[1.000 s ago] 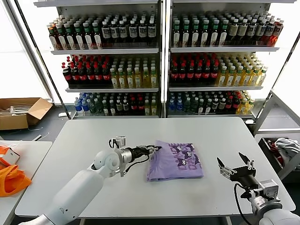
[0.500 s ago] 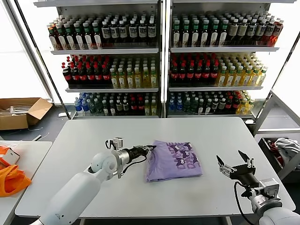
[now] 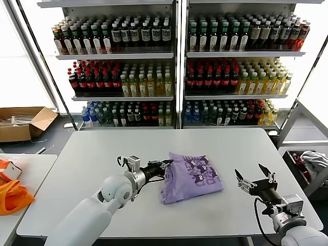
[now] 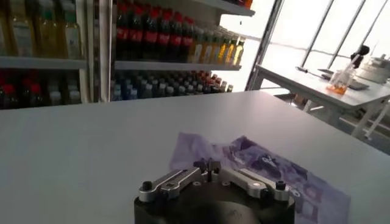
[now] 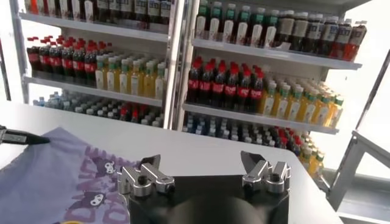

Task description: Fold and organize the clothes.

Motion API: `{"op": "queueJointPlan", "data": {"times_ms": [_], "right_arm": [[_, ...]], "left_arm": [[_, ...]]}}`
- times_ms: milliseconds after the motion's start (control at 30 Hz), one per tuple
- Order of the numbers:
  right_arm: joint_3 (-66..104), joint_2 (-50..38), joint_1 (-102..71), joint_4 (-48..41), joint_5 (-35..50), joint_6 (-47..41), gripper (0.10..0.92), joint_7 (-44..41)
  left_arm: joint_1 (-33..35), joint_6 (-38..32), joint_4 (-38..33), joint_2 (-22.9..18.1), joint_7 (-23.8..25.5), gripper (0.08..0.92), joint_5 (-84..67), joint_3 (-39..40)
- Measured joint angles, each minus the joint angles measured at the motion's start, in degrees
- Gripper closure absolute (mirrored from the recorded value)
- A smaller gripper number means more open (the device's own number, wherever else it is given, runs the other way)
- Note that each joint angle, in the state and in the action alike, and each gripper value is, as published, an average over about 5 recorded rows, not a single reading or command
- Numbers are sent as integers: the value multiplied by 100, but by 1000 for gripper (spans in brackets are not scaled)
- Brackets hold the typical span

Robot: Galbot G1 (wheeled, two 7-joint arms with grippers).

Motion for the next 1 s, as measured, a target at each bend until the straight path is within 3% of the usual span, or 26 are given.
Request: {"op": "queueJointPlan", "data": {"times_ms": [267,667,1000], "right_arm": [[-58,19,8,7,-14,-1,203,10],[-298,58,129,4,-10,55,203,39],[-362,133,65,78,197,449,203,91]], "left_arm": [[-51,-86,-153,69,-42,863,646,48],[212,-230,-345,235,-4,525,1292,-312],[966,-320,-899,252,-27,236,1246,-1114]]}}
